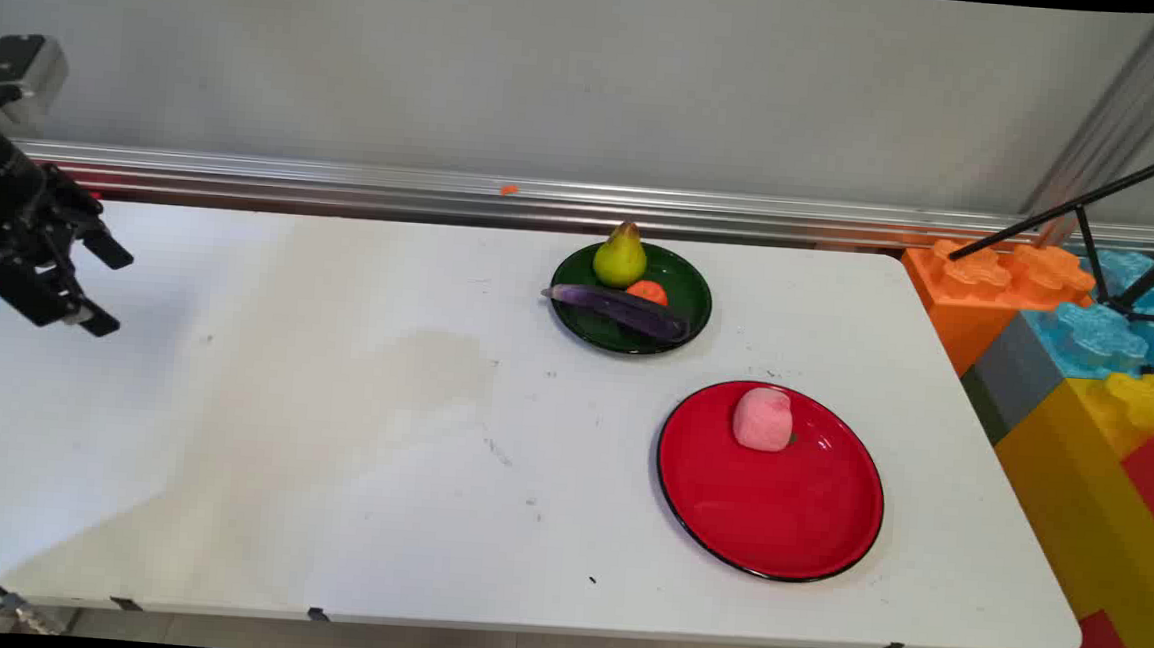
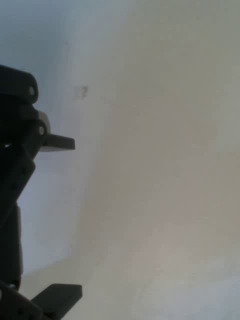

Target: Pick up the mandarin from the green plate

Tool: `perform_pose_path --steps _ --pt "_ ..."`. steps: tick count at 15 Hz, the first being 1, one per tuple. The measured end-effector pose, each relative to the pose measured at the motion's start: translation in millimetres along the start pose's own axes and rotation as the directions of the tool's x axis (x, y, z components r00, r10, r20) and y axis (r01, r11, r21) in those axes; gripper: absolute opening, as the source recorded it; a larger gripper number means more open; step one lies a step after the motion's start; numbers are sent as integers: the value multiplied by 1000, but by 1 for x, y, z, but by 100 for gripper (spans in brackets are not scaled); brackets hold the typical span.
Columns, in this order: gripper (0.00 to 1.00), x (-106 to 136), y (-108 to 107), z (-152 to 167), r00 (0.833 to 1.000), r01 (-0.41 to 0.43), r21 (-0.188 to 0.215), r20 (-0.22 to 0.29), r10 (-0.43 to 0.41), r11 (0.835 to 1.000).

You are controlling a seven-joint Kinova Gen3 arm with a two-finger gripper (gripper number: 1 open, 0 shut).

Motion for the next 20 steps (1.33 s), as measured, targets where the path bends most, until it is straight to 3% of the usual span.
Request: perform_pose_path --steps 3,6,20 --pt "100 13 -2 2 999 26 7 -42 -26 1000" --pt "100 42 -4 8 994 56 16 -92 -54 998" --pt "100 218 4 69 951 190 2 -249 -183 982"
